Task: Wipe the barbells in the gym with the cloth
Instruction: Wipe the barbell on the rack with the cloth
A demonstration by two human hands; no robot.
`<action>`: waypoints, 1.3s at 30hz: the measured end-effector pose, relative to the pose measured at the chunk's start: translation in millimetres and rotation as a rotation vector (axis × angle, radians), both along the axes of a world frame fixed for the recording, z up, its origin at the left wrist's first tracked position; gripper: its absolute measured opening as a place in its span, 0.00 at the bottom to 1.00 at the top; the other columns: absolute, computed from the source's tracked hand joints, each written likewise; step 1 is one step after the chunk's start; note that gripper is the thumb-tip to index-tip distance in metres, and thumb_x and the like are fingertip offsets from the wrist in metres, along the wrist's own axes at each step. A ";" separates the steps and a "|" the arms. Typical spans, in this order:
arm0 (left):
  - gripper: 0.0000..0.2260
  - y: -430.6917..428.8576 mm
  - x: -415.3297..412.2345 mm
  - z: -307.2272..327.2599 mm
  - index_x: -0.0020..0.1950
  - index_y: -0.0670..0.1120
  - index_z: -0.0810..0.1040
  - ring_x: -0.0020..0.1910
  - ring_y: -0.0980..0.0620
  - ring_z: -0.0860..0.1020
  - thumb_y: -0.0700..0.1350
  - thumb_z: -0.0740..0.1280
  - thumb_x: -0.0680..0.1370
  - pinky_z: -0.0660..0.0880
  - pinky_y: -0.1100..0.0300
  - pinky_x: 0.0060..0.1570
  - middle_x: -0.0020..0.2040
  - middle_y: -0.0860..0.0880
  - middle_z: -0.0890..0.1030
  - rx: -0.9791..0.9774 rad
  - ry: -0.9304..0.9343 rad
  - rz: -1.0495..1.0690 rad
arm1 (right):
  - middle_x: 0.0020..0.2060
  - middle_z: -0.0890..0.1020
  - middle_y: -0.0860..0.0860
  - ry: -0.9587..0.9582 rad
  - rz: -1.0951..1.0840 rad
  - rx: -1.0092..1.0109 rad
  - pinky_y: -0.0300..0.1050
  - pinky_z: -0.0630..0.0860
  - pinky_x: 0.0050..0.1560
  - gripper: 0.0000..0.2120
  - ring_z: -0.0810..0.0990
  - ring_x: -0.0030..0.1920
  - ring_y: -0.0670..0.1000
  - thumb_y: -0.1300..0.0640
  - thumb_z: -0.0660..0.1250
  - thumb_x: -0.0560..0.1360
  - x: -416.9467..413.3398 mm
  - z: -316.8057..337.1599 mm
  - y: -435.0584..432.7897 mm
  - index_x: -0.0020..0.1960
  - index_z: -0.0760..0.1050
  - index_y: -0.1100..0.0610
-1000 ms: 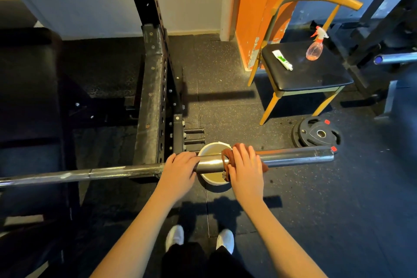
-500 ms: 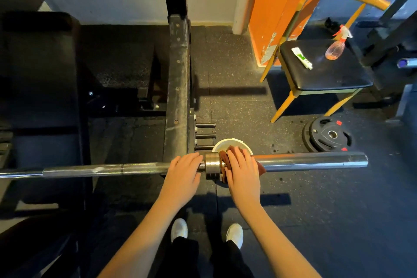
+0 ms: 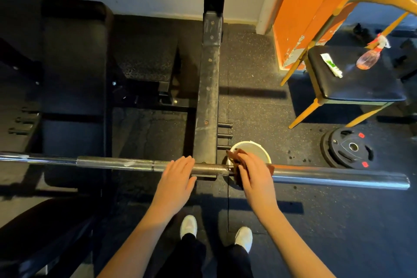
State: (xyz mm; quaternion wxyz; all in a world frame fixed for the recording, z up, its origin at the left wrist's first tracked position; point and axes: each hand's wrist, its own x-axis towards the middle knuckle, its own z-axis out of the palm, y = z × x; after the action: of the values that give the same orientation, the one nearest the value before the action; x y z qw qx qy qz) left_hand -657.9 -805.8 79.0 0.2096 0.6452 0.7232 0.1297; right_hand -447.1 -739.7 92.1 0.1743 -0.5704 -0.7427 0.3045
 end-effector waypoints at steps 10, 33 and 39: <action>0.27 -17.3 -36.6 -6.6 0.79 0.46 0.54 0.78 0.50 0.52 0.49 0.60 0.82 0.43 0.55 0.74 0.79 0.48 0.57 -0.057 0.195 0.061 | 0.66 0.77 0.53 -0.186 0.406 0.144 0.53 0.69 0.68 0.19 0.75 0.66 0.55 0.56 0.69 0.77 -94.1 -28.1 -8.3 0.67 0.75 0.55; 0.38 5.2 -53.7 -18.6 0.78 0.42 0.38 0.78 0.46 0.40 0.52 0.61 0.81 0.41 0.47 0.77 0.79 0.44 0.40 -0.157 0.383 -0.013 | 0.57 0.82 0.53 -0.245 0.114 0.132 0.53 0.75 0.63 0.14 0.79 0.58 0.54 0.57 0.69 0.76 -108.1 -40.9 4.7 0.61 0.79 0.56; 0.36 16.3 -60.2 -14.1 0.79 0.42 0.40 0.79 0.45 0.41 0.51 0.60 0.82 0.41 0.47 0.77 0.80 0.44 0.43 -0.189 0.351 -0.022 | 0.61 0.80 0.53 -0.207 0.314 0.125 0.51 0.72 0.66 0.17 0.78 0.61 0.53 0.55 0.66 0.78 -86.9 -34.9 22.4 0.66 0.75 0.57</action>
State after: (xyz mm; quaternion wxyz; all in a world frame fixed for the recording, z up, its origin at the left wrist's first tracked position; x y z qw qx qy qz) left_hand -718.1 -789.4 64.9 0.1413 0.6433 0.7504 -0.0556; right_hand -534.0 -717.3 57.1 0.0826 -0.4640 -0.8538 0.2210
